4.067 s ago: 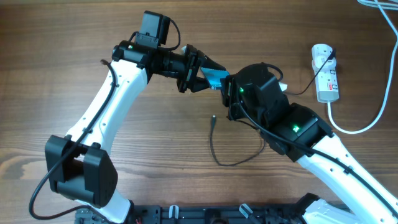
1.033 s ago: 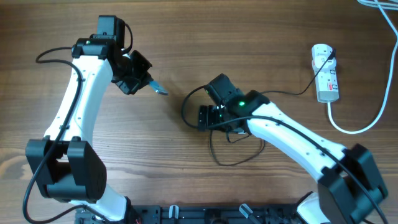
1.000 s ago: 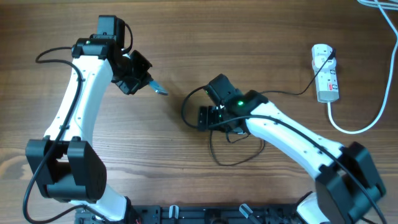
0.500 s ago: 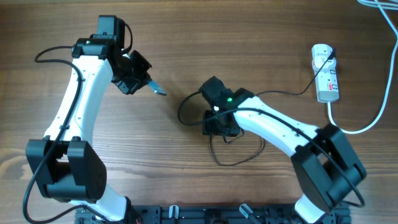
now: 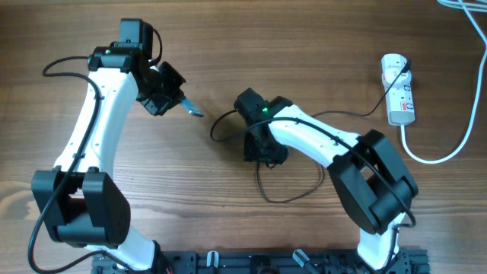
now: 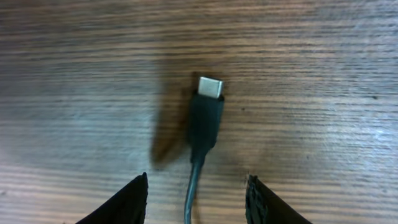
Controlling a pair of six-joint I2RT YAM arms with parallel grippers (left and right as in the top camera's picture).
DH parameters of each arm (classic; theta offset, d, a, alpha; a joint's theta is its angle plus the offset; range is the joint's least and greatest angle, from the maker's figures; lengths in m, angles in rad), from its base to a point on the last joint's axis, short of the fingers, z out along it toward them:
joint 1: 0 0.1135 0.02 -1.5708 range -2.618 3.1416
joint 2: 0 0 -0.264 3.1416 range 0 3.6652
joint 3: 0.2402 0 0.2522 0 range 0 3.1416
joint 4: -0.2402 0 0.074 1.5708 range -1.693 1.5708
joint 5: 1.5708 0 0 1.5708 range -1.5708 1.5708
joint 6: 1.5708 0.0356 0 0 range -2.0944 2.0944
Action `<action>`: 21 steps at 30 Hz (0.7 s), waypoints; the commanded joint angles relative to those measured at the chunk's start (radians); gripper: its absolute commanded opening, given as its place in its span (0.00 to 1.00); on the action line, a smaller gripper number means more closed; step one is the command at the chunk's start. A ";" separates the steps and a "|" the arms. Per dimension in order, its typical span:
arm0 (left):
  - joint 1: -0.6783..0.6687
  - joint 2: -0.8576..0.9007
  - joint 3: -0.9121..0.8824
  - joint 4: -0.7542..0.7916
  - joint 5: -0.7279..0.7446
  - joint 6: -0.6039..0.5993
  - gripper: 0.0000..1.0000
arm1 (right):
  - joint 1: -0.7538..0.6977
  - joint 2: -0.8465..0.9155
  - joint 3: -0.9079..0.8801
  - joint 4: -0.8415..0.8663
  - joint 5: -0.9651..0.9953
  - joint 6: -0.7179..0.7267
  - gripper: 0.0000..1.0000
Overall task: Plug charger to phone and switch on socket
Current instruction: 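Lower the right gripper and close it on the black USB-C plug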
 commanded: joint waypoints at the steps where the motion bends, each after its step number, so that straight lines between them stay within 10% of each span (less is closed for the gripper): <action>1: 0.002 -0.019 0.013 0.000 -0.006 0.021 0.04 | 0.003 0.007 0.014 0.008 0.038 0.027 0.50; 21: 0.002 -0.019 0.013 0.000 -0.006 0.021 0.04 | 0.026 0.007 0.008 0.054 0.123 0.068 0.35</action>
